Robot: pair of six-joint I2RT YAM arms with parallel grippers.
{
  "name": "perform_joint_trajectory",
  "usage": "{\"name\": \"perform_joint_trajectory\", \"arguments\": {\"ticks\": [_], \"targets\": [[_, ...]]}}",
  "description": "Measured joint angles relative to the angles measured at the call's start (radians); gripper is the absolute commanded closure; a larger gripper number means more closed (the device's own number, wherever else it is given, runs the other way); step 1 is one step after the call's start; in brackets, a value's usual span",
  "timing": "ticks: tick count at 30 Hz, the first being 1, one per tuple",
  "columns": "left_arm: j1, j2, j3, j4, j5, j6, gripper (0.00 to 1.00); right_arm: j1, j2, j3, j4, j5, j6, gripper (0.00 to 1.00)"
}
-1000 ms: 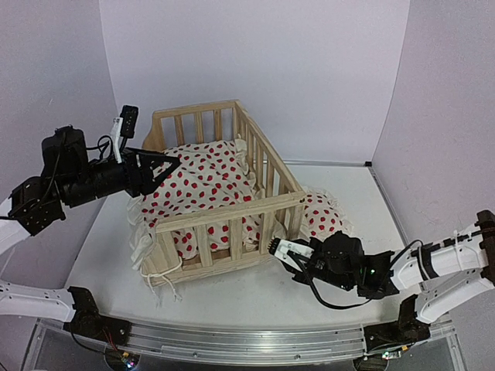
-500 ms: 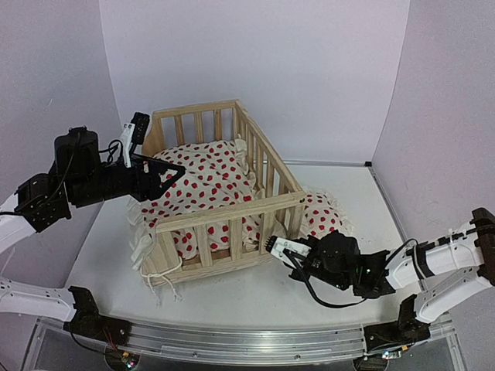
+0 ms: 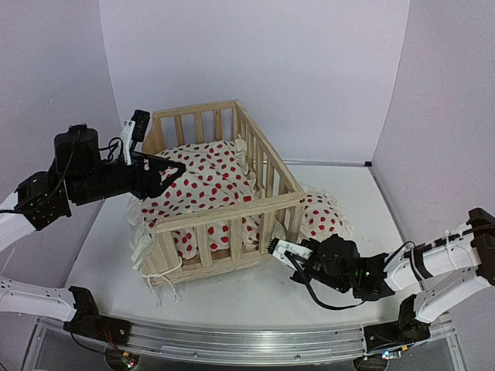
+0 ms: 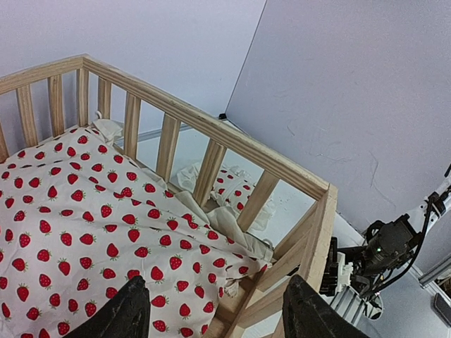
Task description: Set up the pet bed
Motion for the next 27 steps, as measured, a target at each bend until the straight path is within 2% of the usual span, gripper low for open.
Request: {"name": "perform_joint_trajectory", "arguments": {"ticks": [2, 6, 16, 22, 24, 26, 27], "targets": [[0.000, 0.007, 0.008, 0.001, 0.000, 0.000, 0.35, 0.000, 0.000, -0.004, 0.008, 0.000, 0.005, 1.00], [0.000, 0.009, 0.012, 0.000, 0.000, 0.000, 0.35, 0.000, -0.011, -0.006, 0.000, -0.005, 0.025, 1.00], [0.000, 0.014, 0.024, 0.000, -0.003, 0.000, 0.36, -0.003, -0.293, -0.071, -0.295, -0.166, 0.200, 1.00], [0.000, 0.058, 0.043, 0.000, -0.004, 0.000, 0.36, -0.003, -0.194, -0.073, -0.362, -0.173, 0.376, 0.95], [0.000, 0.074, 0.053, 0.000, -0.003, 0.001, 0.35, -0.003, -0.159, -0.043, -0.400, -0.156, 0.430, 0.81], [0.000, 0.089, 0.065, -0.001, -0.002, 0.001, 0.35, -0.003, -0.150, -0.031, -0.464, -0.136, 0.480, 0.79], [0.000, 0.095, 0.071, 0.000, -0.002, 0.001, 0.35, -0.003, -0.151, -0.032, -0.504, -0.125, 0.497, 0.75]]}}
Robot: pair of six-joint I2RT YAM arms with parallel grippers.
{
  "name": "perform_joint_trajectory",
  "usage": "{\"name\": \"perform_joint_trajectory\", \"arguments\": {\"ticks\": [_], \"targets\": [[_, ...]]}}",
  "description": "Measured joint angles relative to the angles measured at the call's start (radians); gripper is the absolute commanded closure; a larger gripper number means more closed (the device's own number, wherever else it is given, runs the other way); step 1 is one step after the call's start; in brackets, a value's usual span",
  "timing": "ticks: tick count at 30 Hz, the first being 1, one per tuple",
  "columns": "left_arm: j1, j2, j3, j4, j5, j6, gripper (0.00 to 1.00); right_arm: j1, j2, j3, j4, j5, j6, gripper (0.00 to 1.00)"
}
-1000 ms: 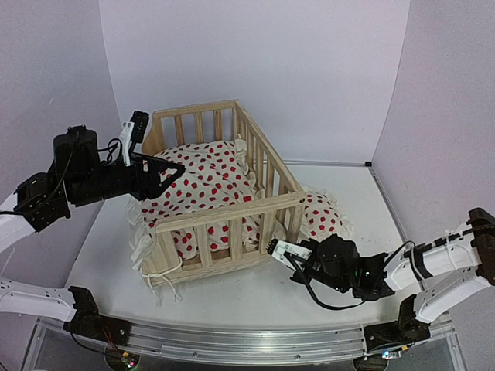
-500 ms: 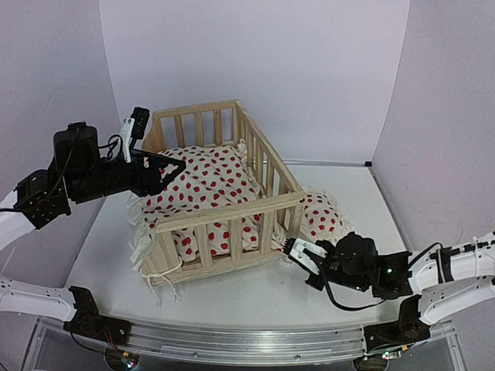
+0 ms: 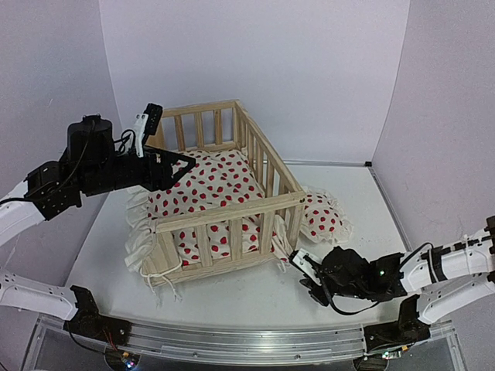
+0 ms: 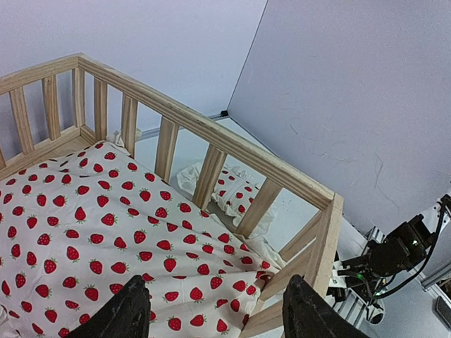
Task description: Set up the pet bed
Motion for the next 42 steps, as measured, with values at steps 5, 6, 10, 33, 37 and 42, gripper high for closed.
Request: {"name": "perform_joint_trajectory", "arguments": {"ticks": [5, 6, 10, 33, 37, 42], "targets": [[0.000, 0.024, 0.018, 0.000, 0.001, 0.000, 0.35, 0.000, -0.048, -0.014, -0.119, 0.029, 0.050, 0.64], [0.000, 0.030, 0.020, 0.000, 0.001, 0.000, 0.35, 0.000, -0.065, -0.014, -0.135, 0.019, 0.057, 0.56], [0.000, 0.045, 0.020, 0.000, 0.001, 0.000, 0.35, 0.000, -0.179, -0.048, -0.100, -0.093, 0.033, 0.50], [0.000, 0.048, 0.021, 0.000, 0.002, 0.001, 0.36, 0.002, -0.022, -0.056, 0.312, -0.135, -0.182, 0.66], [0.000, 0.037, 0.021, 0.000, 0.001, 0.001, 0.36, 0.002, -0.022, -0.056, 0.339, -0.094, -0.200, 0.64], [0.000, 0.031, 0.021, 0.000, 0.001, 0.001, 0.36, 0.002, -0.014, -0.056, 0.363, -0.061, -0.212, 0.63]]}}
